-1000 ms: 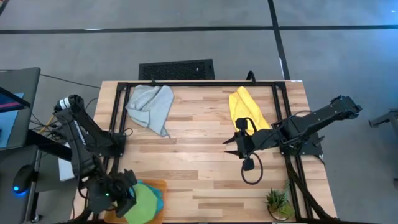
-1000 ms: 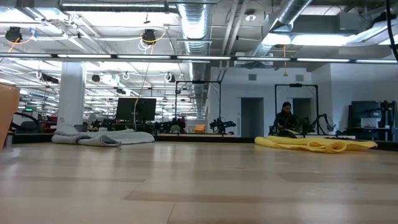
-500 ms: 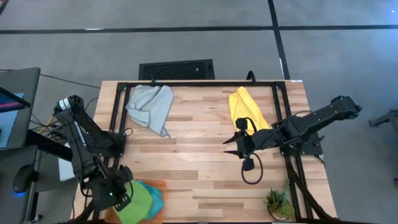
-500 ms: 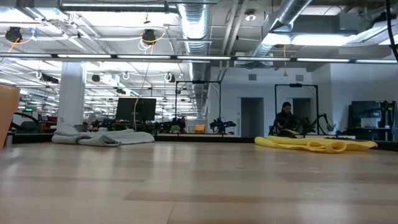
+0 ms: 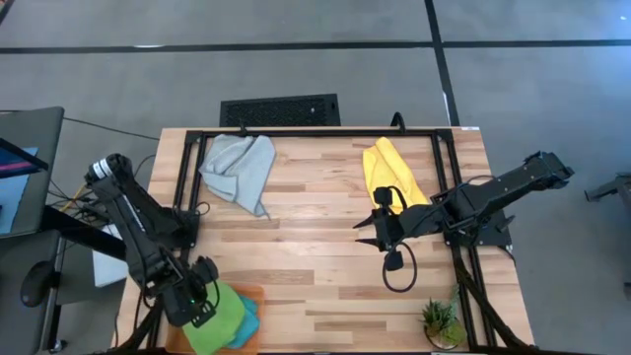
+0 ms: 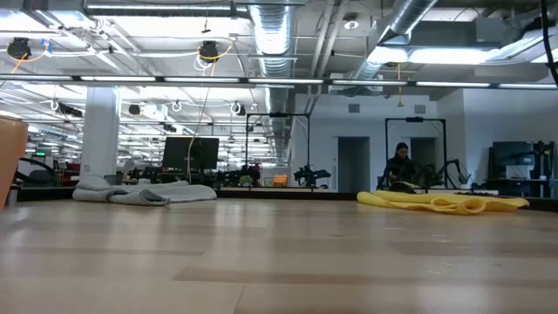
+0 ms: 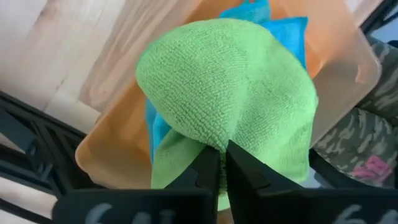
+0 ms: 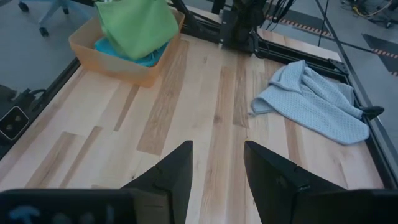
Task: Fold microfiber towels
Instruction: Put the green microfiber towel into the orange bin
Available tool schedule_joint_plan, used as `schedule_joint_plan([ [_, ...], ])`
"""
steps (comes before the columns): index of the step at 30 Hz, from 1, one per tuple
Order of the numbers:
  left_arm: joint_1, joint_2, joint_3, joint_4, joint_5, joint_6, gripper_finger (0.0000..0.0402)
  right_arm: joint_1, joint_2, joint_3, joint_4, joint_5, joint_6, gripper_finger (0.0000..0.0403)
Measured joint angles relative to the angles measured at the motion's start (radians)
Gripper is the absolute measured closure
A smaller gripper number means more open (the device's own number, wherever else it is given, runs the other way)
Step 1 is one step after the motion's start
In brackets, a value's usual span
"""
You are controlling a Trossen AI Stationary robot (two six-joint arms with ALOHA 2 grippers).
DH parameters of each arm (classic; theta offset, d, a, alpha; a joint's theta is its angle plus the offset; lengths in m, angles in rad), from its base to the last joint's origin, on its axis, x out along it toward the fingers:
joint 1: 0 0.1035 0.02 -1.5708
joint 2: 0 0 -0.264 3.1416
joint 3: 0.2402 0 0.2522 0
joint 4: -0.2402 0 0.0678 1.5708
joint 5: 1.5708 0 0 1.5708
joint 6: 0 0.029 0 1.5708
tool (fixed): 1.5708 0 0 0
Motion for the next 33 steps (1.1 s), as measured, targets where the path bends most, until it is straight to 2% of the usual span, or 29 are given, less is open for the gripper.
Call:
schedule_joint_plan([
  [10, 0.003, 0.078, 0.0, -0.004, 0.02, 0.03, 0.0328, 0.0, 0.0, 0.0, 0.0, 0.0, -0.007, 0.0235],
  [14, 0.012, 0.098, 0.0, -0.028, 0.096, 0.094, 0.0301, 0.0, 0.0, 0.0, 0.0, 0.0, -0.007, 0.0235],
  [18, 0.018, 0.098, 0.0, -0.023, 0.164, 0.105, 0.0289, 0.0, 0.0, 0.0, 0.003, 0.0, -0.007, 0.0235],
  [22, 0.023, 0.092, 0.001, -0.027, 0.173, 0.112, 0.0288, 0.0, 0.0, 0.0, 0.009, 0.0, -0.007, 0.0235],
  [30, 0.023, 0.032, 0.017, -0.04, 0.088, 0.089, 0.0287, 0.0, 0.0, 0.0, 0.015, 0.0, -0.007, 0.0235],
  [33, 0.023, 0.014, 0.05, -0.029, -0.023, 0.088, 0.0287, 0.0, 0.0, 0.0, 0.015, 0.001, -0.007, 0.0235],
])
